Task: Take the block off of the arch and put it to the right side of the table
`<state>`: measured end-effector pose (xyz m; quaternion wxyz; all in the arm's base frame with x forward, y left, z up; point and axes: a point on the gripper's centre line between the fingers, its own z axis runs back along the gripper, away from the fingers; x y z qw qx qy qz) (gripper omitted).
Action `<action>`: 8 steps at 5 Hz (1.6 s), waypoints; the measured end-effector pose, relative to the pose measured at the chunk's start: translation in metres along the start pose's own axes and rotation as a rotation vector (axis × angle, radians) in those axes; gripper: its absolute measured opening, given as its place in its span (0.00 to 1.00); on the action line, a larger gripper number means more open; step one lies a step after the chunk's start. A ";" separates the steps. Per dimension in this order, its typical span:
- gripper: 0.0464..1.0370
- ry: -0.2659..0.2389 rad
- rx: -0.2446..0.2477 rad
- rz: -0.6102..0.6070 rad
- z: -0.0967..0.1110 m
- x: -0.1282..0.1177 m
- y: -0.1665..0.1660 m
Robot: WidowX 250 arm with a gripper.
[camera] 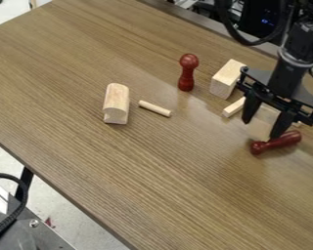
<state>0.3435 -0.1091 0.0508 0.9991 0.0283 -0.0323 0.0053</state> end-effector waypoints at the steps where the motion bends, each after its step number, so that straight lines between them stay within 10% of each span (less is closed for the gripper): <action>1: 0.52 -0.025 -0.002 -0.012 0.003 0.007 0.000; 5: 0.57 -0.028 -0.007 -0.024 -0.003 0.025 0.003; 6: 0.86 -0.014 0.018 -0.024 -0.002 0.026 0.006; 8: 0.96 -0.037 -0.007 -0.016 0.016 0.036 -0.004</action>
